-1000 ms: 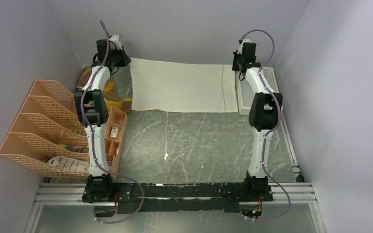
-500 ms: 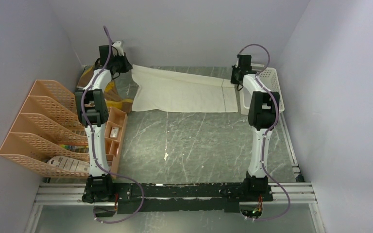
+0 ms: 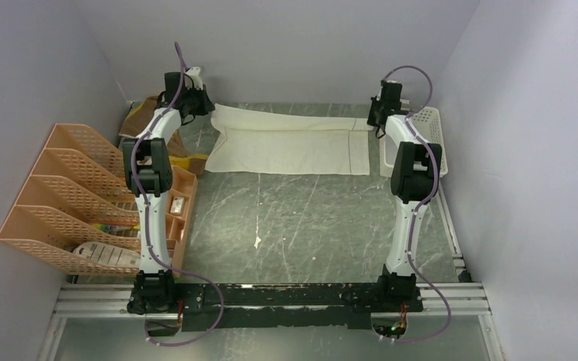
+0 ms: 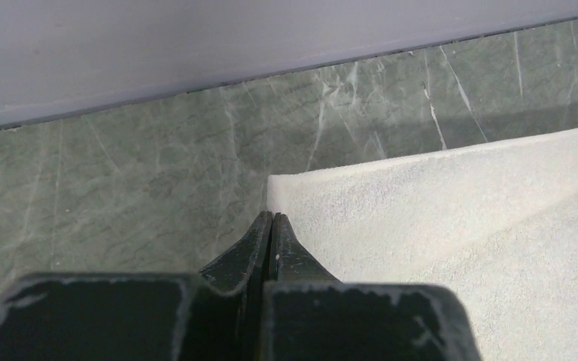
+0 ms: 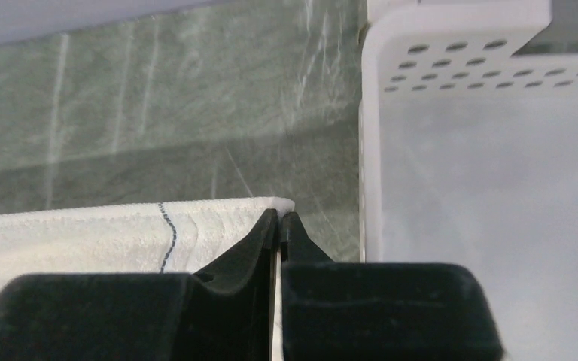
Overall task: Roll the towels
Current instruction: Fold the towel at the center of the board.
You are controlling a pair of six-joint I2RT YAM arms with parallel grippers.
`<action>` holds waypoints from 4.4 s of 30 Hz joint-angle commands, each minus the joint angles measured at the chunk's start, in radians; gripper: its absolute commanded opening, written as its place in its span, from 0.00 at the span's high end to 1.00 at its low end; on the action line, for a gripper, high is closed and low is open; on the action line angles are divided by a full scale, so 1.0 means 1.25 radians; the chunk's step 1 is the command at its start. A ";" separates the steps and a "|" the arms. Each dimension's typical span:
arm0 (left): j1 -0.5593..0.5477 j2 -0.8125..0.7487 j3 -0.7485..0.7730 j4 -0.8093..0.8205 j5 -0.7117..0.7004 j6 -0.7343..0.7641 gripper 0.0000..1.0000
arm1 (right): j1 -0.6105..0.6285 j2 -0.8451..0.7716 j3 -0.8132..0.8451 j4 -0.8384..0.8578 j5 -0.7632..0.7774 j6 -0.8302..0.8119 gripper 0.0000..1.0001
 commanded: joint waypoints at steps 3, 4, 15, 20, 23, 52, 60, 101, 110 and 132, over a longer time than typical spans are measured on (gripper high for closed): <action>0.007 -0.063 0.039 0.030 -0.002 0.034 0.93 | -0.007 -0.053 0.040 0.056 0.004 -0.007 1.00; 0.006 -0.063 0.044 0.035 -0.001 0.033 0.93 | -0.007 -0.053 0.042 0.057 0.004 -0.010 1.00; -0.010 -0.029 0.180 0.065 -0.008 -0.014 0.93 | -0.007 -0.066 0.119 0.032 -0.010 -0.017 1.00; -0.010 -0.010 0.201 0.053 -0.020 -0.008 0.93 | -0.007 -0.018 0.191 -0.013 -0.030 -0.021 1.00; -0.011 -0.006 0.174 0.054 -0.023 0.005 0.93 | -0.007 -0.012 0.186 -0.012 -0.035 -0.019 1.00; -0.011 -0.273 -0.426 0.349 -0.043 0.062 0.93 | 0.004 -0.286 -0.246 0.097 -0.023 -0.021 1.00; -0.011 -0.334 -0.579 0.392 -0.056 0.033 0.93 | 0.005 -0.373 -0.413 0.128 -0.011 -0.014 1.00; 0.029 -0.151 -0.268 -0.118 0.171 0.041 0.10 | 0.057 -0.503 -0.580 0.187 -0.039 0.060 0.26; 0.029 -0.065 -0.233 -0.185 0.227 0.068 0.22 | 0.062 -0.490 -0.570 0.185 -0.066 0.058 0.26; 0.053 -0.107 -0.120 -0.297 0.089 0.027 0.93 | 0.063 -0.493 -0.585 0.181 -0.105 0.045 0.26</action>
